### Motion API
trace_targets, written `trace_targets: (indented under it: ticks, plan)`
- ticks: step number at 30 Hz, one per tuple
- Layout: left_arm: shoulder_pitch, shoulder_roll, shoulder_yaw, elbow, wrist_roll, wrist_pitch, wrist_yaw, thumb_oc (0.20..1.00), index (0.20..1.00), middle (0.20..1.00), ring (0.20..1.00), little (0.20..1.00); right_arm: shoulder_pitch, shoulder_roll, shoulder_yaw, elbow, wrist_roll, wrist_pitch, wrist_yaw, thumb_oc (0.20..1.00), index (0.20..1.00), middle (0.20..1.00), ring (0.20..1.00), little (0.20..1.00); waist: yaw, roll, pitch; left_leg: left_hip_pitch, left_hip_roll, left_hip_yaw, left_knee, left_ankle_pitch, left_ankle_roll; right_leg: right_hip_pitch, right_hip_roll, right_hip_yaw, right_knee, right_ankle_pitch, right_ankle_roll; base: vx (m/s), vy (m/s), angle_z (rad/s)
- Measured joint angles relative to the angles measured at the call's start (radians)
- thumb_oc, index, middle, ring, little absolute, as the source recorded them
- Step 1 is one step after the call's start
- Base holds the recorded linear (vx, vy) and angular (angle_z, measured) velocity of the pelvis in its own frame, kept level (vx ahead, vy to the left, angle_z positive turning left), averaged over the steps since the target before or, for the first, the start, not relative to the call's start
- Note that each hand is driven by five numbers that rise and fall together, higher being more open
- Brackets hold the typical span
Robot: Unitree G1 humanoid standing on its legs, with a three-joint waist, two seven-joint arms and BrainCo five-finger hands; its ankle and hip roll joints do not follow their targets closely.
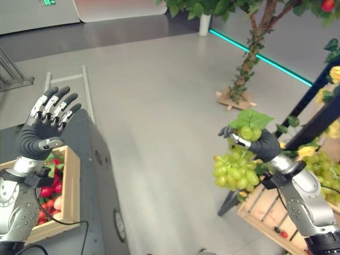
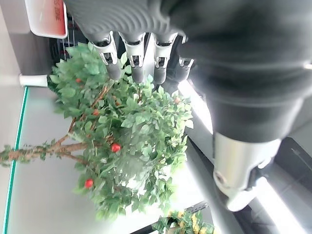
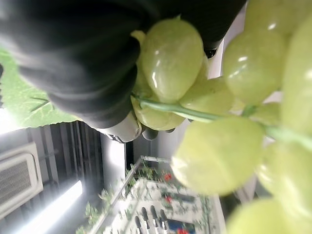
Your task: Pick up the fruits from the basket on one side to the basket on the other side
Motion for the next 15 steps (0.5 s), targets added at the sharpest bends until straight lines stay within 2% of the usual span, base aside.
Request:
trace_targets:
  ticks: [2,9,12,15]
  plan:
    - [0.000,-0.012,0.004,0.000,0.015,0.007,-0.005,1.000,1.000,1.000,1.000,1.000,-0.002,-0.008,-0.005,-0.002,0.000,0.003,0.003,0.200,0.200,0.200,0.200,0.200,-0.008,0.012,-0.007,-0.005,0.014,-0.030,0.002,-0.002,-0.003,-0.015,0.035,0.035,-0.012,0.000,-0.009,0.06,-0.178,-0.52]
    - [-0.042,-0.046,0.004,0.004,0.014,0.012,-0.018,1.000,1.000,1.000,1.000,1.000,0.009,-0.054,-0.032,0.001,0.001,0.021,0.012,0.200,0.200,0.200,0.200,0.200,-0.079,0.024,-0.016,0.006,0.035,-0.035,0.025,-0.004,-0.016,-0.011,0.058,0.079,-0.040,0.006,-0.024,-0.01,-0.173,-0.26]
    - [-0.059,-0.056,-0.008,0.010,0.014,0.015,-0.019,1.000,1.000,1.000,1.000,1.000,0.010,-0.056,-0.035,0.002,0.002,0.021,0.012,0.200,0.200,0.200,0.200,0.200,-0.084,0.025,-0.022,0.008,0.029,-0.031,0.035,-0.006,-0.018,-0.007,0.060,0.094,-0.049,0.010,-0.027,-0.02,-0.153,-0.15]
    - [-0.108,-0.077,-0.063,0.031,0.014,0.019,-0.017,1.000,1.000,1.000,1.000,1.000,0.011,-0.064,-0.035,0.017,0.002,0.021,0.012,0.200,0.200,0.200,0.200,0.200,-0.084,0.019,-0.027,0.000,0.043,-0.021,0.090,-0.006,-0.021,0.005,0.062,0.106,-0.056,0.012,-0.029,0.00,-0.192,-0.09]
